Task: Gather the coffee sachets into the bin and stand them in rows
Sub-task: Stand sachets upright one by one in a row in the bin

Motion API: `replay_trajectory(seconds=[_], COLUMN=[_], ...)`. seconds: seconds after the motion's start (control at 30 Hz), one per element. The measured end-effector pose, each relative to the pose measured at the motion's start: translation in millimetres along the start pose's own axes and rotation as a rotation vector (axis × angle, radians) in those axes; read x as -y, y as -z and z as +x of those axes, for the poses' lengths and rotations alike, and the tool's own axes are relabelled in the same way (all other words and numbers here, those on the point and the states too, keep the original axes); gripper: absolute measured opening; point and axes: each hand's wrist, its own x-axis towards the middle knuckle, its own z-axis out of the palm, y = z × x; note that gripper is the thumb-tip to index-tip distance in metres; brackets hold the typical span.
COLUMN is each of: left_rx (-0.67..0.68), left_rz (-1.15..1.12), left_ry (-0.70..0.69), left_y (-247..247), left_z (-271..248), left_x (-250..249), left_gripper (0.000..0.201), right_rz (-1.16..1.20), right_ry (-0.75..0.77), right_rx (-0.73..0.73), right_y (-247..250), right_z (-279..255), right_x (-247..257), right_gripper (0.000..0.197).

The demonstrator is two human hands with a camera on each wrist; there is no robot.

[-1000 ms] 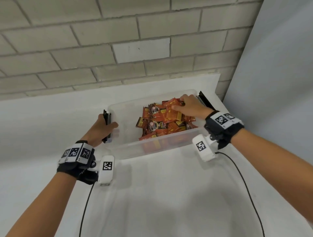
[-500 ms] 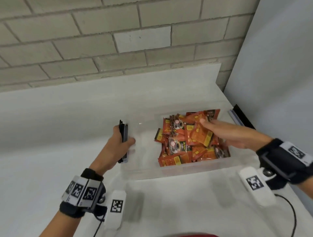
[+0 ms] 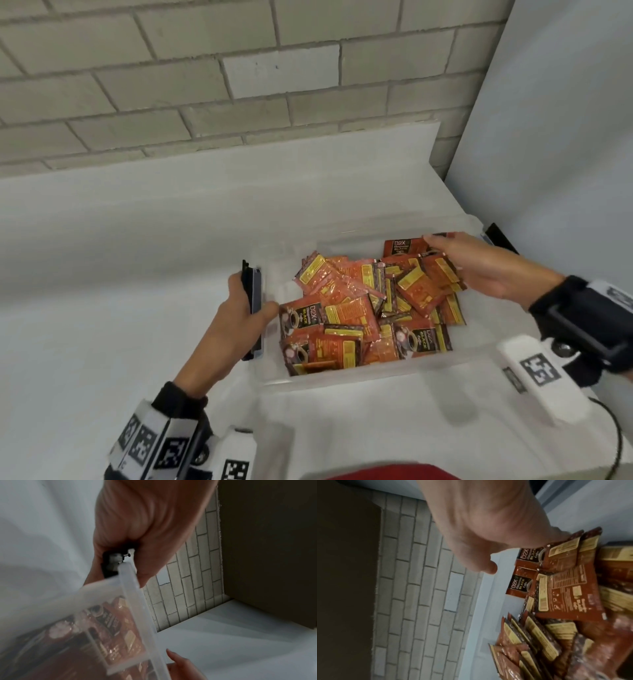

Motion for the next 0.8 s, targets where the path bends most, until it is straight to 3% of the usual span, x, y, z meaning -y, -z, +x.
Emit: replay_trajectory(seconds=[0.1,0.23,0.3,0.4,0.53,0.6,0.7,0.77,0.8], left_rx=[0.005,0.002,0.001,0.004,0.005,0.005,0.002,0.002,0.001], left_rz=[0.034,0.047,0.031,0.033,0.04,0.024,0.012,0.022,0.022], left_ry=[-0.012,0.001,0.005,0.001,-0.001,0.01,0.009,0.005,0.006], left_y=[-2,-2,-1,-1,-2,-2,-2,-3,-3], left_z=[-3,-5,-4,-5,-6,-6,-8,-9,-9], left_x=[-2,-5,-5,-5,-6,-7,-9,-9,-9], left_gripper=[0.05,0.051,0.053,0.051,0.048,0.047,0.048,0.048,0.048], right_rz=[0.03,0.08,0.113,0.117,0.03,0.01,-0.1,-0.121,-0.135], right_ry=[-0.083,-0.076,-0.059,-0.043,-0.039,-0.087,-0.136,-0.101,-0.077], right_rx=[0.008,0.231,0.292,0.231,0.034,0.028,0.129,0.204,0.243], right_y=[-12,-42,-48,-38,-13,-11,-37,-54,-63], right_z=[7,2,-4,-15,-19,-15,-13,-4,-5], right_x=[4,13,16,18,15,9,12,10,15], right_gripper=[0.047,0.068,0.057,0.061,0.055,0.052,0.067,0.09,0.089])
